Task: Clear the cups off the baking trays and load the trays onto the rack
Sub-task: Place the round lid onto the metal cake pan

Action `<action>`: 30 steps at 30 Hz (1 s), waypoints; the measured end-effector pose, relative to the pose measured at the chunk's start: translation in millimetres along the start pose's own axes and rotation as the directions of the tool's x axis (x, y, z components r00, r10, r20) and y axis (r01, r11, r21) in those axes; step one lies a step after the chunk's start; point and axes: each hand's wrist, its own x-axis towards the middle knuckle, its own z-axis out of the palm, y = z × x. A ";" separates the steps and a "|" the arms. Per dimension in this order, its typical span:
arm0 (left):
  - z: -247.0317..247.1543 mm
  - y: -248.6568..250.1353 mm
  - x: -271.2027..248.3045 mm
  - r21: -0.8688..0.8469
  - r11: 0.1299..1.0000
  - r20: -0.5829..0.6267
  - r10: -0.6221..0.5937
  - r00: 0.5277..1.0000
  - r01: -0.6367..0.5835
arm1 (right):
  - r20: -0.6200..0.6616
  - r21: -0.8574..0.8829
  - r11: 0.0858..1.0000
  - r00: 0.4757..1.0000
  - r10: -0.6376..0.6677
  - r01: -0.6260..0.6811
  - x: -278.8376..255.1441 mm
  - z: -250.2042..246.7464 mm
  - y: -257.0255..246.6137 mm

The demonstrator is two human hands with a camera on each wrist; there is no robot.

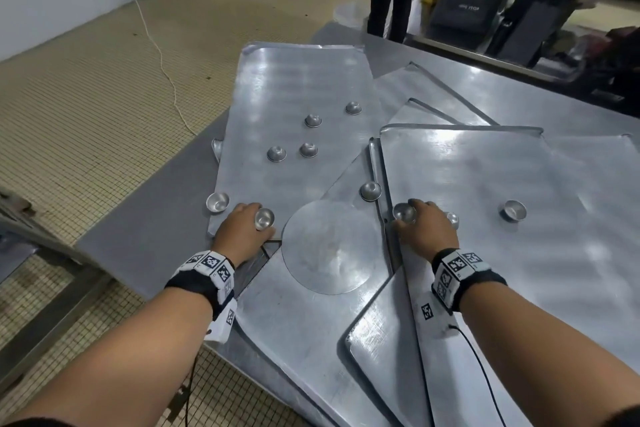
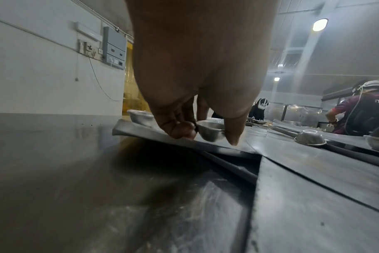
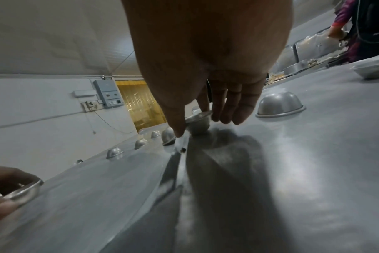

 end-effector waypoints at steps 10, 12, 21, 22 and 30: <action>-9.3 0.7 6.0 0.060 0.995 0.009 -0.076 0.997 0.075 | -0.034 -0.035 0.996 0.996 0.085 -0.086 2.0 -9.5 16.8; -10.1 7.4 1.6 0.061 0.996 -0.059 -0.065 0.996 0.069 | -0.125 -0.013 1.000 0.992 0.025 -0.027 -3.8 -7.0 8.4; 11.9 33.1 -20.9 -0.062 0.998 0.003 0.028 1.000 -0.028 | 0.096 0.017 0.995 0.990 -0.103 0.102 -27.0 33.9 -41.1; 15.3 33.9 -22.9 -0.049 0.999 0.028 0.018 0.999 -0.016 | 0.091 0.014 0.996 0.992 -0.091 0.090 -28.0 36.9 -42.0; 21.3 38.9 -24.2 -0.048 0.998 0.104 -0.034 0.994 0.039 | 0.140 -0.072 0.994 0.988 -0.072 0.083 -34.8 49.8 -48.9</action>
